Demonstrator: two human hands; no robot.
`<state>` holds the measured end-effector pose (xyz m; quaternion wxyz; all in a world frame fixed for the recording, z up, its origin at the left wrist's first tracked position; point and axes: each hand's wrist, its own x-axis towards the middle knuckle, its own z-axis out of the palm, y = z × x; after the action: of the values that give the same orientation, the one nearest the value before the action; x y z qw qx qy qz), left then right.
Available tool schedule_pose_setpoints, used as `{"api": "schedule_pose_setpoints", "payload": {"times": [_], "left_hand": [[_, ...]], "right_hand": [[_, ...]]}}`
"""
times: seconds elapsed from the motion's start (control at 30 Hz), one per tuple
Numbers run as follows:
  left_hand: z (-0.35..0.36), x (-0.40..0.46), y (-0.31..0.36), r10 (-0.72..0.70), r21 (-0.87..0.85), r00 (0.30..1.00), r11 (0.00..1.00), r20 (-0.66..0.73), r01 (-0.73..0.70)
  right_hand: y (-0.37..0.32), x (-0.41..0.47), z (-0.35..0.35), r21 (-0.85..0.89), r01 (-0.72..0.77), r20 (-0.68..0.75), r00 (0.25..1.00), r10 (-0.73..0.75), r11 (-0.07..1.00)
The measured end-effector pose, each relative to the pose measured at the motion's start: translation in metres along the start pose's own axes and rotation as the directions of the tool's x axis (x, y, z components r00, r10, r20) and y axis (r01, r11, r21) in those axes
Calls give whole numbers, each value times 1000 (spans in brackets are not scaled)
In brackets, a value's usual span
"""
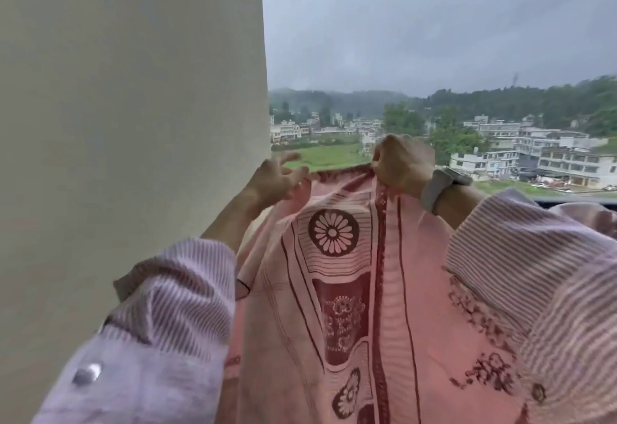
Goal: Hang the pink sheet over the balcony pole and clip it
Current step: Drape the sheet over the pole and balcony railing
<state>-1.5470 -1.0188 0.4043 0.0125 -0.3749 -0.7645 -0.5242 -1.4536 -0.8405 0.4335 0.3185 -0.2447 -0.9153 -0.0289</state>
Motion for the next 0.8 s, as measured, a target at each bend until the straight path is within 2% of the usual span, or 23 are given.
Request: {"api": "schedule_pose_setpoints", "payload": {"times": [0.07, 0.17, 0.23, 0.3, 0.4, 0.57, 0.7, 0.8], "left_hand": [[0, -21, -12, 20, -39, 999, 999, 45, -19], [-1, -48, -28, 46, -59, 993, 997, 111, -40], [1, -60, -36, 57, -48, 992, 998, 114, -51], [6, -65, -42, 82, 46, 996, 996, 29, -83], [13, -67, -44, 141, 219, 977, 970, -160, -104], [6, -54, -21, 284, 394, 914, 906, -290, -157], [14, -24, 27, 427, 444, 853, 854, -301, -271], [37, -5, 58, 455, 442, 871, 831, -187, -339]], "right_hand": [[9, -12, 2, 90, 85, 98, 991, -94, 992], [5, -37, -8, 314, 266, 42, 955, -293, 911], [-2, -58, -15, 332, 387, 37, 906, -422, 860], [-5, -76, -12, 241, 461, 49, 873, -485, 854], [-3, -84, -2, 232, 433, -39, 899, -436, 871], [-2, -72, -2, 305, 382, -167, 923, -346, 872], [16, -44, -28, 305, 307, -301, 929, -215, 901], [46, -27, -44, 276, 213, -338, 934, -112, 937]]}}
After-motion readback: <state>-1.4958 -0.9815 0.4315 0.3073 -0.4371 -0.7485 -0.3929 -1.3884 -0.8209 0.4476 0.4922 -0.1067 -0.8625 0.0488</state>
